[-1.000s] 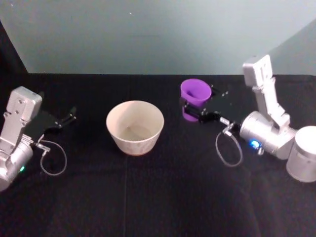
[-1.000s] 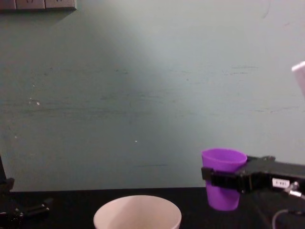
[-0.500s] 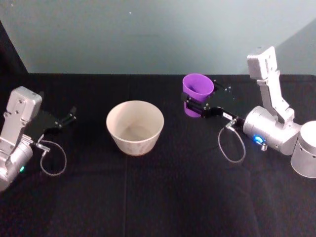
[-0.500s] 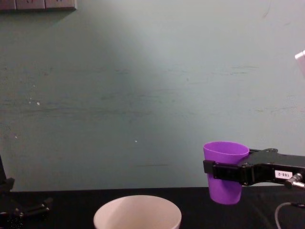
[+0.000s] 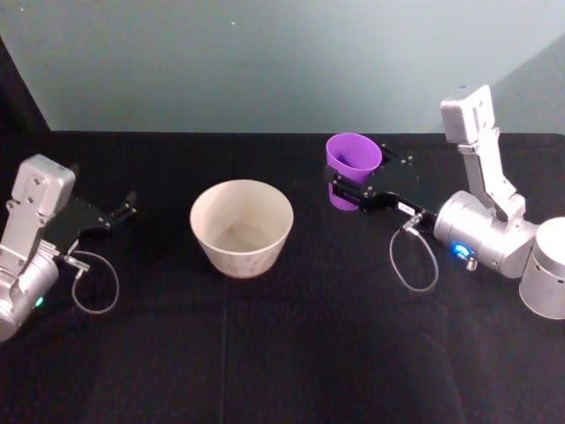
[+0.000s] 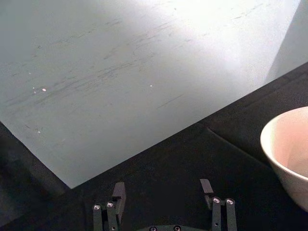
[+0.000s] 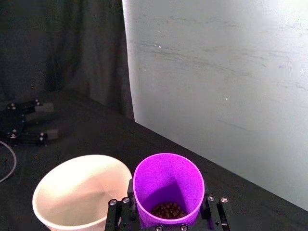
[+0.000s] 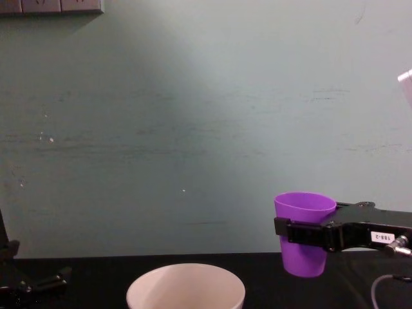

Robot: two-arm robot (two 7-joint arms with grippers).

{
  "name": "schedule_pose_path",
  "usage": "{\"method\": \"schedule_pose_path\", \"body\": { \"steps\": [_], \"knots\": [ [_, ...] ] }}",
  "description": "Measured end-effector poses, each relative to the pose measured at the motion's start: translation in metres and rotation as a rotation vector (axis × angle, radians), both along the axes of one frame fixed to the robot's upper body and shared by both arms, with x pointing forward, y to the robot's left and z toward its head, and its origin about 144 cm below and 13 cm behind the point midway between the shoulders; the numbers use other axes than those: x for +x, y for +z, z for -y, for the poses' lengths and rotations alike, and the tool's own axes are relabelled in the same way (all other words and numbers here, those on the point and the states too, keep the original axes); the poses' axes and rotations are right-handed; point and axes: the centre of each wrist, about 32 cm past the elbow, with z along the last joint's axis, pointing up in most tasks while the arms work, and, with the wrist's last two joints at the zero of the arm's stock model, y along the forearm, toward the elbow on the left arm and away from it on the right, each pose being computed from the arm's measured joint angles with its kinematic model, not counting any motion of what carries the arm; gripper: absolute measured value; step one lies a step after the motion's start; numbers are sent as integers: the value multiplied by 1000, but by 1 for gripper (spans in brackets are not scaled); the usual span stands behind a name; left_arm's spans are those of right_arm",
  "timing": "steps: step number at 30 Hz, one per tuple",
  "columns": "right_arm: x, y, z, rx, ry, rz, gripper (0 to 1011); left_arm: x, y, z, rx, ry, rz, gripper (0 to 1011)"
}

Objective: Pick up the cup and pour the mung beans from the cup into the bowl.

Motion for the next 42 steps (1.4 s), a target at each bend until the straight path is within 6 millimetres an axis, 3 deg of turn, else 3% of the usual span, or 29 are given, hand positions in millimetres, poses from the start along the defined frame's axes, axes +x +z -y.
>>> {"method": "schedule_pose_path", "body": {
  "steps": [42],
  "knots": [
    [0,0,0,0,0,1,722,0,0,0,0,0,0,1000]
  ]
}}
